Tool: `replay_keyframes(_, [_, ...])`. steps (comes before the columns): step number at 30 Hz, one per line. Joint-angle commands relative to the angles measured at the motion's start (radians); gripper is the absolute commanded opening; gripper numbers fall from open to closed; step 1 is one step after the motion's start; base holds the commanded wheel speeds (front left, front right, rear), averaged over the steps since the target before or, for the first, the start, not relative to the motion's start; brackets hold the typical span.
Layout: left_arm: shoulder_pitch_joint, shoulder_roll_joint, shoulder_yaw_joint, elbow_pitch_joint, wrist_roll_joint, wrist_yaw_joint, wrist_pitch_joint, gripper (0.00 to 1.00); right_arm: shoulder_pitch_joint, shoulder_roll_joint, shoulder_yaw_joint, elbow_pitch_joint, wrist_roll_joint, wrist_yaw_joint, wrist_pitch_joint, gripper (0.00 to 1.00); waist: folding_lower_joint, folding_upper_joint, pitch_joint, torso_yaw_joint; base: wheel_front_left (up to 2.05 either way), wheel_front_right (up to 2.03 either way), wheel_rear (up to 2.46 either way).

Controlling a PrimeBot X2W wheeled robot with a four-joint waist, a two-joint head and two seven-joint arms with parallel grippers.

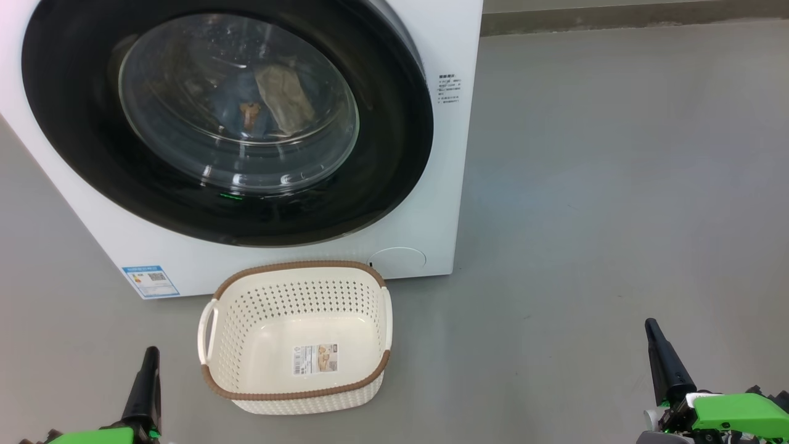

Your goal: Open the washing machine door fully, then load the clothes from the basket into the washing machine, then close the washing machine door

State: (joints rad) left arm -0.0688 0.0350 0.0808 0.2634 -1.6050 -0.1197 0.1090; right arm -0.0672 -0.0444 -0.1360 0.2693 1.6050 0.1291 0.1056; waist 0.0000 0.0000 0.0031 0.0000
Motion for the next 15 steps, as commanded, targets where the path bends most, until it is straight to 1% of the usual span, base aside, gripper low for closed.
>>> replay_keyframes(1, [-0.039,0.016,0.034,-0.018,-0.003,-0.011,0.005,0.0,-0.041,-0.007,0.023,-0.025,0.004,0.002,0.007,0.0,0.0,0.0,0.0,0.0,0.0,0.0,0.0])
replay_keyframes(15, [-0.039,0.015,0.034,-0.018,-0.003,-0.011,0.005,0.0,-0.041,-0.007,0.022,-0.025,0.004,0.002,0.008,0.0,0.0,0.0,0.0,0.0,0.0,0.0,0.0])
